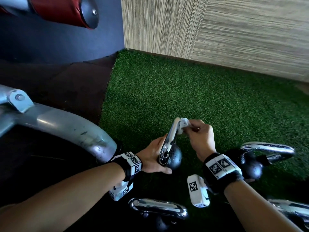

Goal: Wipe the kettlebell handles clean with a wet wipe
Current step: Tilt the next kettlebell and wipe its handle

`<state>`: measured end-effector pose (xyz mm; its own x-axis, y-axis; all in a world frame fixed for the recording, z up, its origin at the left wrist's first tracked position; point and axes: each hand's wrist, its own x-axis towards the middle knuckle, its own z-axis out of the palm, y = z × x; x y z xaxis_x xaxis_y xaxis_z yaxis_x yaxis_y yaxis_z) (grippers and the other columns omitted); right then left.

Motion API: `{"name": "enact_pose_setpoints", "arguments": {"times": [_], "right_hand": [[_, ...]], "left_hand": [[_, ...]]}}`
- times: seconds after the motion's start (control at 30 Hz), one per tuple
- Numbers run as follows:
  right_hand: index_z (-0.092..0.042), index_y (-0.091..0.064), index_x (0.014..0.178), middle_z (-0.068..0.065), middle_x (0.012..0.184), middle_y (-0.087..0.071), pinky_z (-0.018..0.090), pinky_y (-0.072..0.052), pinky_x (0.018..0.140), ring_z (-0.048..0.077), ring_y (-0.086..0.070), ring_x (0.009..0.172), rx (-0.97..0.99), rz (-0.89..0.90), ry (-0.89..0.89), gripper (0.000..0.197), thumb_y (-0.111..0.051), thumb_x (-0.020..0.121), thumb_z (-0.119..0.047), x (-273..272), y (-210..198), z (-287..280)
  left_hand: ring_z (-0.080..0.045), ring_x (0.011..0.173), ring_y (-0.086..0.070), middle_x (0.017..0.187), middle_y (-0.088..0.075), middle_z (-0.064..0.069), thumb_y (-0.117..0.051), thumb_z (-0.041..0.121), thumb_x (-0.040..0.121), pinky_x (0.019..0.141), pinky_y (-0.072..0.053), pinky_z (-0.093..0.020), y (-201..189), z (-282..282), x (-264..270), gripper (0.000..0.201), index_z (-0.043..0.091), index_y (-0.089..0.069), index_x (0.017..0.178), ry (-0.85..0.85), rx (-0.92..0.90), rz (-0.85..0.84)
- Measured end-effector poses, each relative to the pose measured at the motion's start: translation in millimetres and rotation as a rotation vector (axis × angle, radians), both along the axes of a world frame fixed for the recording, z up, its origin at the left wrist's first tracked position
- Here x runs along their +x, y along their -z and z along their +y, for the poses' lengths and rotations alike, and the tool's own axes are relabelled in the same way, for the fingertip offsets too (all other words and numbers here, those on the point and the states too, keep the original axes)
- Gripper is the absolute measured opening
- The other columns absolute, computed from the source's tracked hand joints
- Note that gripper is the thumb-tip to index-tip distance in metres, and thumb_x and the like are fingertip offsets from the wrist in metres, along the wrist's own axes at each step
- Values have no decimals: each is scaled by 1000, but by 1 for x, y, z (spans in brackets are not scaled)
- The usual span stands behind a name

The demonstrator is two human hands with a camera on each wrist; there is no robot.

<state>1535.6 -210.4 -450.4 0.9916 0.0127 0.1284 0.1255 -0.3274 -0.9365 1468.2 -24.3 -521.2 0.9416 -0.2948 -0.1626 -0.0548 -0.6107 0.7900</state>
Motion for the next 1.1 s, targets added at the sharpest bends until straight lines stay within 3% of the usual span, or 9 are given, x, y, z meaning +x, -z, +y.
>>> {"name": "enact_pose_setpoints", "arguments": {"times": [0.07, 0.2, 0.3, 0.4, 0.5, 0.73, 0.87, 1.03, 1.1], "right_hand": [[-29, -77, 78, 3, 101, -75, 39, -63, 78, 28, -72, 93, -6, 27, 17, 20, -77, 87, -11, 7, -6, -1], [-9, -77, 88, 10, 101, -70, 15, -56, 71, 28, -65, 93, 63, 45, -91, 17, -75, 83, 7, -9, -20, 2], [-26, -81, 81, -2, 89, -75, 28, -59, 78, 20, -71, 85, 12, 38, -247, 24, -85, 75, -3, -32, -23, -3], [-26, -82, 81, -7, 84, -78, 22, -55, 73, 11, -73, 79, -23, 37, -338, 22, -88, 73, -7, -40, -32, -1], [-34, -81, 73, -3, 86, -80, 35, -62, 80, 18, -76, 83, 21, 69, -301, 30, -86, 74, -4, -31, -35, 5], [-23, -80, 74, -2, 81, -80, 30, -61, 77, 14, -75, 77, -23, 136, -364, 28, -87, 69, 3, -50, -29, 5], [-22, -81, 73, -3, 79, -80, 33, -61, 79, 13, -75, 76, -115, 129, -364, 22, -92, 65, -5, -47, -22, 5], [-26, -82, 76, -4, 82, -80, 39, -61, 85, 19, -76, 83, -136, 158, -382, 21, -93, 66, -11, -46, -8, 4], [-23, -83, 79, -5, 82, -80, 32, -61, 83, 15, -76, 83, -214, 173, -390, 19, -92, 68, -10, -44, -4, 5]], "left_hand": [[-12, 146, -29, 157, -21, 13, -94, 47, 64, 124, -30, -41, 0, 0, 0, 126, 41, -8, 156, 14, 39, -1], [-14, 146, -32, 157, -28, 7, -93, 46, 65, 124, -32, -41, 0, 1, 3, 122, 41, -11, 154, 23, 30, -9], [-10, 139, -44, 149, -42, 12, -94, 51, 57, 120, -39, -40, 2, 4, 9, 116, 38, -24, 149, -7, 5, 21], [-6, 130, -54, 140, -54, 16, -93, 53, 51, 115, -45, -37, 6, 4, 13, 114, 32, -35, 147, -48, -45, 55], [-9, 129, -53, 139, -53, 14, -91, 59, 51, 115, -45, -39, 5, 6, 18, 114, 31, -36, 147, -43, -12, 57], [-10, 135, -46, 145, -48, 12, -92, 49, 65, 115, -36, -28, 5, 6, 28, 100, 27, -41, 149, 29, 50, 45], [-10, 133, -48, 144, -48, 15, -86, 67, 56, 118, -39, -36, 16, 10, 28, 108, 31, -41, 147, 18, 67, 63], [-8, 130, -52, 136, -52, 13, -87, 66, 56, 112, -41, -26, 20, 11, 31, 103, 23, -49, 142, 3, 56, 83], [-17, 128, -58, 129, -57, 8, -88, 64, 55, 110, -47, -31, 24, 14, 30, 98, 15, -54, 132, -1, 21, 106]]}}
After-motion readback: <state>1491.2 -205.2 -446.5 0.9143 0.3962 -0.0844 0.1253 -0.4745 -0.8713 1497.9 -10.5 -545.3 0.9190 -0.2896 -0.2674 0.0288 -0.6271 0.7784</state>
